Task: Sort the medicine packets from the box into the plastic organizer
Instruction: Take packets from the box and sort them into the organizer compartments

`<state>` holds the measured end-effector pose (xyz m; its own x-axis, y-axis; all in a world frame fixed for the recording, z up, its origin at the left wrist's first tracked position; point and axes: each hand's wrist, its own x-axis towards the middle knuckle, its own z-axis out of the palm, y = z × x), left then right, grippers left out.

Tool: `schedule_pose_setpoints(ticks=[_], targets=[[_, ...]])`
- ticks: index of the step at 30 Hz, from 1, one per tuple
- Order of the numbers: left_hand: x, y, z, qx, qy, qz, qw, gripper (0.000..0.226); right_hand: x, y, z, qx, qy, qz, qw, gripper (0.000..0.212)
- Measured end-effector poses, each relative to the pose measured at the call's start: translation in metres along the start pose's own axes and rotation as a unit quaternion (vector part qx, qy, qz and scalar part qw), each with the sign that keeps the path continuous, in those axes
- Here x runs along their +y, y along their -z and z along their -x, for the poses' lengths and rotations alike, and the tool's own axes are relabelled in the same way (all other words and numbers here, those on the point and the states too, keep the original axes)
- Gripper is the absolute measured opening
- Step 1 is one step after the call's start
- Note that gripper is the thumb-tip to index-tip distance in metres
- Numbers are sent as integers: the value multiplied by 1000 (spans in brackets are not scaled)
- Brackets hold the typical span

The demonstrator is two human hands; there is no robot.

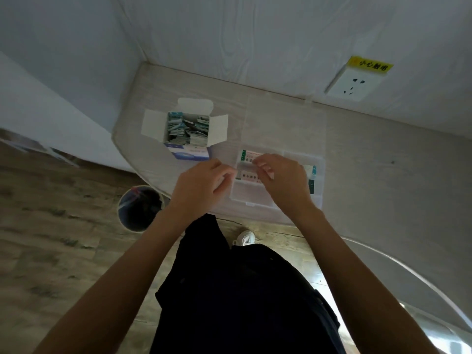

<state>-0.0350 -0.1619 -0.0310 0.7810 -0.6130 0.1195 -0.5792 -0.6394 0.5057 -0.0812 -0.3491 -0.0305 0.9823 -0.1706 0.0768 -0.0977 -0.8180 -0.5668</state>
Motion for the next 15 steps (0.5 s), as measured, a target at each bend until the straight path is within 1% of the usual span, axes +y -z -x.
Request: schedule_pose_setpoints(ticks=[2, 4, 5, 6, 8, 10, 12, 14, 15], targets=[[-6, 26, 7, 86, 8, -14, 996, 21, -18, 11, -7, 38, -22, -65, 997, 11], [-20, 48, 5, 150, 26, -45, 987, 22, -37, 16, -20, 66, 13, -68, 995, 12], [-31, 58, 2, 156, 43, -60, 985, 27, -48, 15, -30, 71, 40, -65, 995, 13], [-43, 66, -2, 141, 63, -72, 985, 36, -60, 12, -41, 63, 60, -62, 994, 15], [-64, 74, -12, 80, 109, -80, 988, 61, -79, 1, -65, 24, 91, -37, 995, 18], [-79, 73, -20, 41, 138, -75, 987, 78, -95, -17, -84, -18, 118, 41, 992, 21], [-85, 68, -27, 19, 138, -76, 987, 84, -107, -33, -98, -39, 140, 132, 981, 25], [-88, 65, -32, 2, 139, -77, 987, 84, -117, -44, -109, -67, 146, 217, 963, 31], [-88, 65, -34, 1, 140, -69, 988, 82, -121, -52, -113, -68, 148, 245, 956, 34]])
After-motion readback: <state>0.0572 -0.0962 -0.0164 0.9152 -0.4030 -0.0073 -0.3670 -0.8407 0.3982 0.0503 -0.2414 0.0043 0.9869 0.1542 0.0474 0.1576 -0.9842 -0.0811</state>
